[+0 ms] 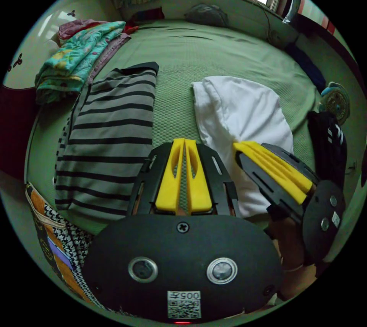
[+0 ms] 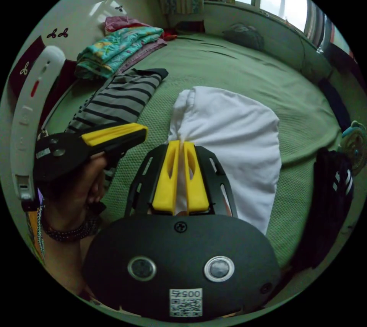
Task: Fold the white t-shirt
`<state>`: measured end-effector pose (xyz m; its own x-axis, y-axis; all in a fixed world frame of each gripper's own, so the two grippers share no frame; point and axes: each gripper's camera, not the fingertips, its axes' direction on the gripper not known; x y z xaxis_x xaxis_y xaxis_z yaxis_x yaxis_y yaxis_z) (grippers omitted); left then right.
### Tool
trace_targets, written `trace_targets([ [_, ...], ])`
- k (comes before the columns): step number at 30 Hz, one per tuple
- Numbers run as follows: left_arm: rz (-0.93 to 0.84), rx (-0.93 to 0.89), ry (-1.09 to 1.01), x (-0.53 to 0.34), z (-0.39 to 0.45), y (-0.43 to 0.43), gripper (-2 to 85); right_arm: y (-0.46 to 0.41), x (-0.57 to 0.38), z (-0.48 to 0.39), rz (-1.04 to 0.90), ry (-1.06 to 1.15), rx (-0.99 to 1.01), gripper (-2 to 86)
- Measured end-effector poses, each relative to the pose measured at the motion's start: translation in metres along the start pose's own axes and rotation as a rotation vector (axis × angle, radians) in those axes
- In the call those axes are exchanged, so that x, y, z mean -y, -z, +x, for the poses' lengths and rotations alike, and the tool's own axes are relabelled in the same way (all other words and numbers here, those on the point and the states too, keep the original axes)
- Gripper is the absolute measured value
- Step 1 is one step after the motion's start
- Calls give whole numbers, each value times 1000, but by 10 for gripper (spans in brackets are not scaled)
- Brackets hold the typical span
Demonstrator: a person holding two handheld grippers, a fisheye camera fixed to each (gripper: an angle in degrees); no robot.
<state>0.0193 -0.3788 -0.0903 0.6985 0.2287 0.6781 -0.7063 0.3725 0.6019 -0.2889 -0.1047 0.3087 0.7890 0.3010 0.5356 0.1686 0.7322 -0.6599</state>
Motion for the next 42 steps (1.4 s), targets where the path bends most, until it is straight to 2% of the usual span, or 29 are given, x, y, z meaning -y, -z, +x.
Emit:
trace_targets([
  [7, -26, -24, 45, 2, -14, -9, -1, -32, 6, 15, -102, -50, 109, 62],
  [13, -29, -26, 41, 5, -18, -15, -1, -44, 9, 15, -123, -25, 67, 99],
  [18, -43, -19, 43, 9, -23, -24, -2, -54, 9, 24, -139, -13, -31, 41],
  [22, -47, -37, 49, 13, -26, -28, -1, -49, 11, 59, -158, -84, 111, 3],
  [27, -46, -50, 44, 19, -26, -35, -2, -36, 5, 96, -140, -142, 260, 0],
  [42, -67, -139, -70, 34, 2, -58, -2, -17, -25, 177, -41, -268, 292, -3],
])
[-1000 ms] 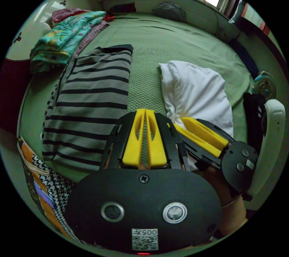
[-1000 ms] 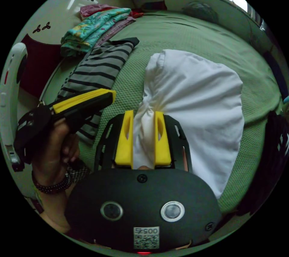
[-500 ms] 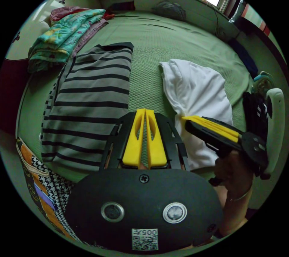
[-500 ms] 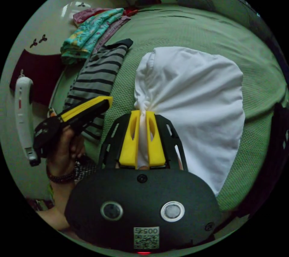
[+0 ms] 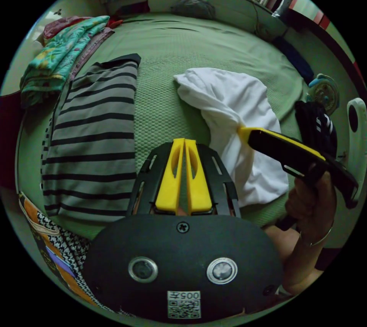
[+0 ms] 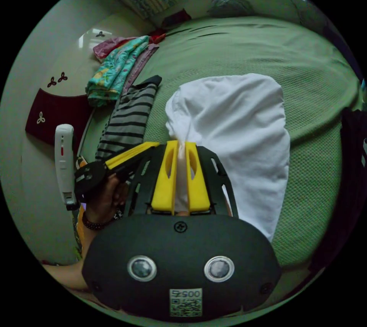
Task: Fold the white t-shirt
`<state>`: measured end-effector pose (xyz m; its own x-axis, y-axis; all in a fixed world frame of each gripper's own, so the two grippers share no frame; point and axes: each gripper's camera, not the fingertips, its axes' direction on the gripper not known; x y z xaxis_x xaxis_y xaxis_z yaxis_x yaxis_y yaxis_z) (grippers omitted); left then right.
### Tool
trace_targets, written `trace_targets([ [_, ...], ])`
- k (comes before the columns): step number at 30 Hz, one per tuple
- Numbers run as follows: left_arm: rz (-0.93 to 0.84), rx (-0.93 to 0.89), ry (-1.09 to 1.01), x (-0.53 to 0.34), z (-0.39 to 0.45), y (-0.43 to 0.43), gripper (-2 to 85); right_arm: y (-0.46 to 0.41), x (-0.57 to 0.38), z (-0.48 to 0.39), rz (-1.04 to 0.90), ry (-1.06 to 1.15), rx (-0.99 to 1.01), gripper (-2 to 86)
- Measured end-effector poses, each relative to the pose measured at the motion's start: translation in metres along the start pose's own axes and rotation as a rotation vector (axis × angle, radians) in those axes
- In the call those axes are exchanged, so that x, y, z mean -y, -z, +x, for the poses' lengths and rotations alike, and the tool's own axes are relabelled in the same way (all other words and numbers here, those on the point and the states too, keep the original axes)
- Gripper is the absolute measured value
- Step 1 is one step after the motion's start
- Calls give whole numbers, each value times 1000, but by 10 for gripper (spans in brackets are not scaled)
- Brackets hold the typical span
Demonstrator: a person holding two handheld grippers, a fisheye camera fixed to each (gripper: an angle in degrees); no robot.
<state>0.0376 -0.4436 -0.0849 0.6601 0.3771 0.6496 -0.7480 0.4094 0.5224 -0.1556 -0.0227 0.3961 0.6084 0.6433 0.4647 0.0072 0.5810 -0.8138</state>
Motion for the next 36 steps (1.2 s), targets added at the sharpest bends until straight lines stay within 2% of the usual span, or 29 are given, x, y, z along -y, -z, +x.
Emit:
trace_targets([
  [17, -31, -64, -56, 22, 3, -24, -2, 16, -4, 67, 41, -99, -53, -7],
  [21, -49, -135, -92, 26, 3, -31, -2, 13, -3, 76, 27, -98, -66, -4],
  [28, -81, -165, -101, 34, 3, -43, -3, 15, -3, 82, 39, -92, -100, 77],
  [36, -83, -176, -136, 40, 5, -52, -3, 25, -6, 90, 52, -68, -10, 106],
])
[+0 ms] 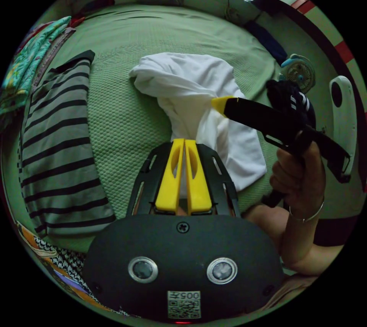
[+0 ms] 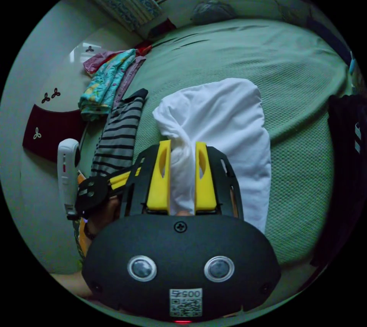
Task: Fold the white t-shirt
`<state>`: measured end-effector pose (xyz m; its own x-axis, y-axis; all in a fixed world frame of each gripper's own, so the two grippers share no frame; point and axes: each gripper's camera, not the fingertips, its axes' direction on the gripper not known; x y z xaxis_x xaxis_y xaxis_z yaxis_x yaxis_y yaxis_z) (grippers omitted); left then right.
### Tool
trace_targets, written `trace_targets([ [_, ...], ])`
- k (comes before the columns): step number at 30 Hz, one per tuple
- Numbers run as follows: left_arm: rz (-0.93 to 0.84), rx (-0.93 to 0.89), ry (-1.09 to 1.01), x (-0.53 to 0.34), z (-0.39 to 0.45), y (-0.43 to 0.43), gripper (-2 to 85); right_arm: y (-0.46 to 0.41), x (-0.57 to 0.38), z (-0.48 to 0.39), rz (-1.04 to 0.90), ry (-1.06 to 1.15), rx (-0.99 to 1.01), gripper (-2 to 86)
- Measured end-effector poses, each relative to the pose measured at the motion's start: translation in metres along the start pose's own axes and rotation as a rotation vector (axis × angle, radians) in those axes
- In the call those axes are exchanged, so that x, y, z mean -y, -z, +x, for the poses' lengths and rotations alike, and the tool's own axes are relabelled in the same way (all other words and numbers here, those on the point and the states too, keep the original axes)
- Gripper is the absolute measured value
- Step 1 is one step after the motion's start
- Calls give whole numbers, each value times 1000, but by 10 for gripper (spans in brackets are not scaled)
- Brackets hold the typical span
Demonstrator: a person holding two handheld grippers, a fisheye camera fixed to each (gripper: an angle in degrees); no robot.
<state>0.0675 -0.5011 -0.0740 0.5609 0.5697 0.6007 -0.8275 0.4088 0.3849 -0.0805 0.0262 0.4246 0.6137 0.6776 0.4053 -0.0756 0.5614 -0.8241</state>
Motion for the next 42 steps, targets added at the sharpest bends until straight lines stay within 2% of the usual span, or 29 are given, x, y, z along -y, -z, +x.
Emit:
trace_targets([
  [6, 5, 6, -29, 4, 3, -3, -4, -15, 1, 1, -119, 40, -43, 94],
  [10, -22, 39, -31, 6, 2, -8, -4, -7, 0, 12, -97, 8, -21, 53],
  [17, -85, 110, 2, 10, -10, -17, -4, 1, 2, 26, -80, -6, 2, 42],
  [22, -22, 83, 34, 9, -23, -8, -3, 2, 1, 32, -92, 2, 46, 42],
  [27, 80, -116, 9, 5, -36, 8, 0, 1, 2, 35, -100, 18, 34, 43],
  [30, 73, -173, -55, 4, -33, 7, 17, 1, 2, 38, -104, 17, 48, 44],
  [37, -1, -119, -76, 11, -29, -9, 78, -1, 2, 40, -118, 24, 37, 44],
  [42, -26, -159, -98, 14, -35, -14, 49, -1, 0, 40, -122, 36, 38, 42],
])
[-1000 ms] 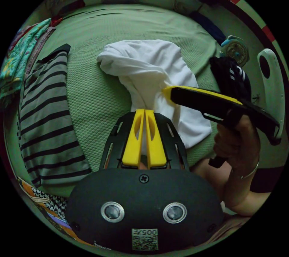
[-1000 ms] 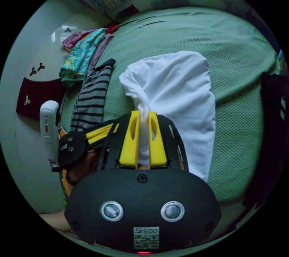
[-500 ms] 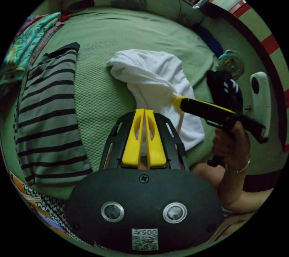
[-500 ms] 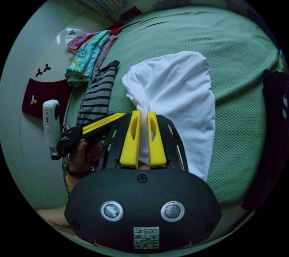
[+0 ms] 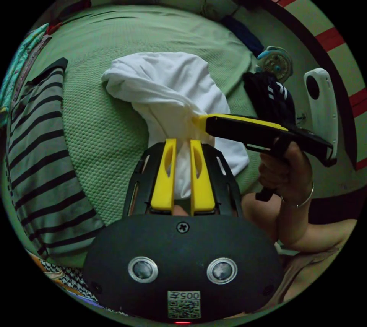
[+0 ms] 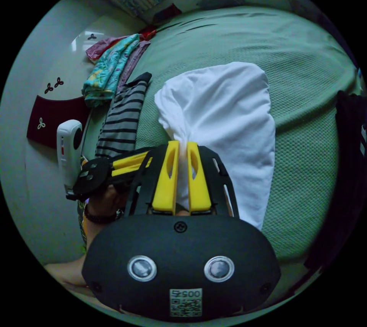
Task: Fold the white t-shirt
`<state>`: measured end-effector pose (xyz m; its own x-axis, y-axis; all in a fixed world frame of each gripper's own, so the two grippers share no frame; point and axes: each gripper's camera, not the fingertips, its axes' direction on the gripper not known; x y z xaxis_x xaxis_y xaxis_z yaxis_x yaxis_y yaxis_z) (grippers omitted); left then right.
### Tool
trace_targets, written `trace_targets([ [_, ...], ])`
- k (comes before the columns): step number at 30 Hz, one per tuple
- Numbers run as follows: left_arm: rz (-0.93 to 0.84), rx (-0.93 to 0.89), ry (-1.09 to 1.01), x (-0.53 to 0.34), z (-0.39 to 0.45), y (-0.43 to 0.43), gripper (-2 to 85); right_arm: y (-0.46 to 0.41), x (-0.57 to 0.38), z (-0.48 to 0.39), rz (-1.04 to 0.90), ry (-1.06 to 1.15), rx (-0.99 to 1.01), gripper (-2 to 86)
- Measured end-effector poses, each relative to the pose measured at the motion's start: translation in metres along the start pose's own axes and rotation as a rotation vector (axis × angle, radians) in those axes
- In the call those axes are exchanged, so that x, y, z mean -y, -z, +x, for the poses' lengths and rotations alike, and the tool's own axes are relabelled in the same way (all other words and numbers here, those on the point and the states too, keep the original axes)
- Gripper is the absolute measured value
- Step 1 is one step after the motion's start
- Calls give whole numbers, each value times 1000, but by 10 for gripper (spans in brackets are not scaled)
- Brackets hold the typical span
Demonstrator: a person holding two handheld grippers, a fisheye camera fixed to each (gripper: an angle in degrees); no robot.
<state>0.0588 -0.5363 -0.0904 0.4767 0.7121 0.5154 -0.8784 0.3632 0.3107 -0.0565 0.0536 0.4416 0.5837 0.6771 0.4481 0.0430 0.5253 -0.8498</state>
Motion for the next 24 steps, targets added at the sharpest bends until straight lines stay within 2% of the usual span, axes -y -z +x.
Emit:
trace_targets([
  [8, 6, 67, 10, -1, -8, 4, 9, 3, -4, 0, -1, 3, -2, 40],
  [18, 12, 6, 72, -6, -31, 14, 4, 11, -14, 0, 7, 7, 3, 33],
  [24, -14, 35, 87, -3, -34, 11, 4, 27, -25, 5, 75, -39, -30, -2],
])
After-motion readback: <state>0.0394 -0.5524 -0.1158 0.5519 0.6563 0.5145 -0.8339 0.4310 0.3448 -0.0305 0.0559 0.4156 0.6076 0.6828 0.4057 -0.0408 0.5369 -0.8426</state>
